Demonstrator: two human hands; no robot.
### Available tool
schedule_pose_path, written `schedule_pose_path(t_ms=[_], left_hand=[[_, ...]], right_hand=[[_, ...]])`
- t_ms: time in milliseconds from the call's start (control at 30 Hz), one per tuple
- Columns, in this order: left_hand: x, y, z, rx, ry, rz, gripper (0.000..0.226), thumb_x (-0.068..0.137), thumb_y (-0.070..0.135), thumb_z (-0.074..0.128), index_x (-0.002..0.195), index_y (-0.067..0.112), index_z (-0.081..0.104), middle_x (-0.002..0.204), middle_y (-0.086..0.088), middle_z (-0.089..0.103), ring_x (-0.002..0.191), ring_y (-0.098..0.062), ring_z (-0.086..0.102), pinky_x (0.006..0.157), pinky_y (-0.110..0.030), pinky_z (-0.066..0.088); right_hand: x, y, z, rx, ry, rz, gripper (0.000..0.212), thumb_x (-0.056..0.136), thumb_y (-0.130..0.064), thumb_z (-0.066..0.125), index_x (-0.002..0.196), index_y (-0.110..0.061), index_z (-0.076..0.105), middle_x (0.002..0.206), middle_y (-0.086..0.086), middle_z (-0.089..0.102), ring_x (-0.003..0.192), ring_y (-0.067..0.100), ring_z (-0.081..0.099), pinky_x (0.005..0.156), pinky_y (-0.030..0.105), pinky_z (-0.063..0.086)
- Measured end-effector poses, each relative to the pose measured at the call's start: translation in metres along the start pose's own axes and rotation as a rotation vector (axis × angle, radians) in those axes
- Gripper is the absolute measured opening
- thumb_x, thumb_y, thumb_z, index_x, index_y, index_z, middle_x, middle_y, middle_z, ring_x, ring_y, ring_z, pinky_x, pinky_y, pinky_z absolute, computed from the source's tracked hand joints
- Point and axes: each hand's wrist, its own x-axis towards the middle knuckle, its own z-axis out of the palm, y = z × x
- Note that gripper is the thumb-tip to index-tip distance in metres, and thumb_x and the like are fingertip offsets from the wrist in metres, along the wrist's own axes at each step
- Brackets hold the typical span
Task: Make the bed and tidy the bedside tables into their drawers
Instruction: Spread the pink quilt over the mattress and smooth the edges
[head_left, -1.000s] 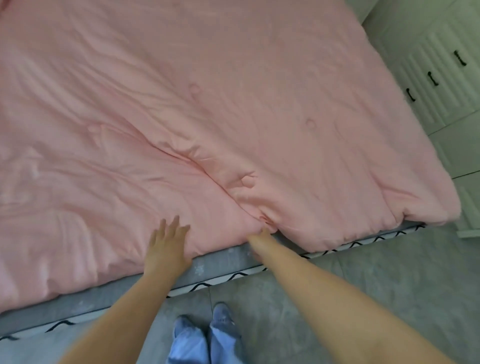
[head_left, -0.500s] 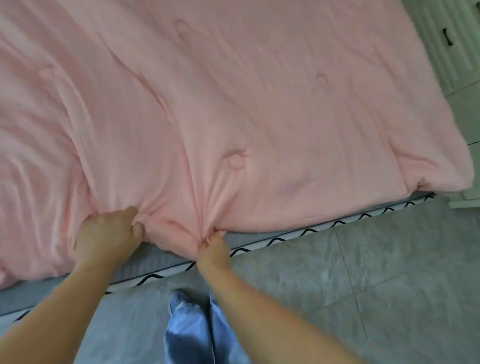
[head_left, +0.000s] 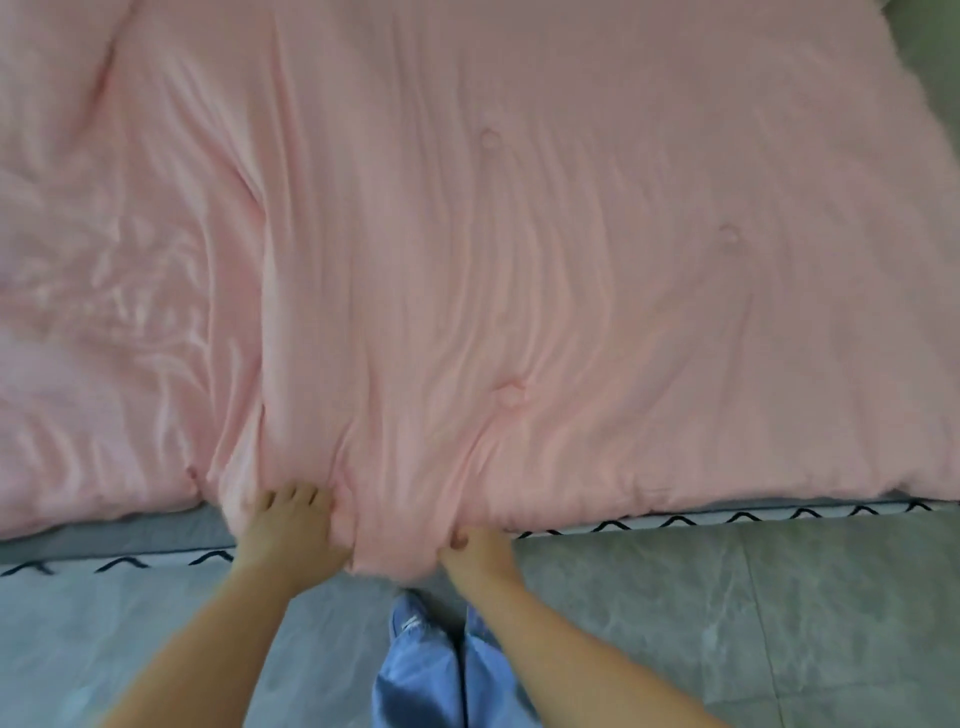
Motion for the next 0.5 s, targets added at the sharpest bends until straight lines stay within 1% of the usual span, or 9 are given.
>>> schedule_pose_path(t_ms=[33,67,133,167,200,267,333,400,500], left_hand=[[-0.01,0.003,-0.003,-0.048,-0.002,0.013,0.062,0.076,0.055,0.045,0.13,0.027,0.049,0.129,0.005,0.052,0.125,-0.02,0.043,0.104,-0.034,0.027],[-0.021,0.004,-0.005,-0.103,0.01,0.031,0.065,0.073,0.057,0.041,0.13,0.028,0.05,0.13,0.006,0.051,0.129,-0.02,0.041,0.11,-0.033,0.021],[-0.047,0.001,-0.017,-0.194,0.046,0.077,0.065,0.072,0.055,0.034,0.128,0.029,0.054,0.134,0.009,0.05,0.138,-0.018,0.036,0.116,-0.034,0.008],[-0.064,-0.002,-0.027,-0.222,0.065,0.074,0.058,0.077,0.05,0.038,0.128,0.03,0.054,0.138,0.012,0.048,0.141,-0.016,0.032,0.118,-0.036,0.006],[-0.07,-0.002,-0.035,-0.256,0.075,0.065,0.05,0.082,0.044,0.043,0.129,0.032,0.053,0.139,0.014,0.046,0.142,-0.014,0.029,0.12,-0.036,0.007],[-0.099,-0.008,-0.056,-0.352,0.143,-0.024,0.041,0.086,0.035,0.05,0.126,0.032,0.054,0.134,0.013,0.05,0.135,-0.013,0.037,0.117,-0.034,0.015],[-0.123,-0.017,-0.07,-0.405,0.218,-0.104,0.037,0.086,0.032,0.054,0.122,0.031,0.058,0.128,0.01,0.056,0.126,-0.014,0.046,0.112,-0.032,0.024],[-0.151,-0.033,-0.079,-0.43,0.255,-0.193,0.035,0.085,0.031,0.054,0.12,0.031,0.059,0.126,0.008,0.057,0.124,-0.015,0.048,0.11,-0.032,0.028],[-0.185,-0.059,-0.084,-0.428,0.26,-0.301,0.034,0.087,0.032,0.054,0.12,0.031,0.06,0.127,0.004,0.056,0.123,-0.018,0.048,0.106,-0.032,0.03]], right_hand=[[-0.004,-0.001,-0.007,0.016,0.003,-0.001,0.017,0.085,-0.03,0.056,0.072,-0.02,0.063,0.09,0.011,0.069,0.085,0.023,0.06,0.082,0.031,0.048],[-0.01,-0.003,-0.015,0.025,0.005,-0.003,0.014,0.087,-0.027,0.057,0.084,-0.019,0.068,0.097,0.009,0.07,0.094,0.023,0.062,0.086,0.029,0.046],[-0.022,-0.014,-0.029,-0.001,-0.013,-0.005,0.025,0.088,-0.024,0.057,0.108,-0.013,0.068,0.116,0.008,0.069,0.112,0.024,0.061,0.092,0.027,0.044],[-0.032,-0.025,-0.035,-0.024,-0.042,-0.02,0.028,0.088,-0.023,0.056,0.111,-0.013,0.067,0.119,0.008,0.068,0.115,0.025,0.06,0.094,0.026,0.044],[-0.035,-0.032,-0.04,-0.041,-0.072,-0.026,0.03,0.087,-0.024,0.055,0.112,-0.014,0.068,0.119,0.007,0.068,0.115,0.025,0.06,0.095,0.026,0.045],[-0.051,-0.052,-0.048,-0.103,-0.119,-0.056,0.034,0.085,-0.028,0.053,0.112,-0.014,0.069,0.119,0.008,0.068,0.113,0.026,0.062,0.095,0.026,0.047],[-0.057,-0.069,-0.052,-0.14,-0.144,-0.085,0.04,0.081,-0.029,0.051,0.112,-0.011,0.069,0.117,0.011,0.069,0.11,0.028,0.064,0.092,0.029,0.05],[-0.072,-0.091,-0.055,-0.15,-0.156,-0.14,0.043,0.075,-0.028,0.05,0.109,-0.01,0.07,0.114,0.012,0.07,0.106,0.029,0.066,0.089,0.032,0.052],[-0.111,-0.124,-0.061,-0.094,-0.176,-0.171,0.027,0.081,-0.017,0.052,0.102,-0.009,0.067,0.095,0.009,0.071,0.086,0.024,0.067,0.083,0.034,0.056]])
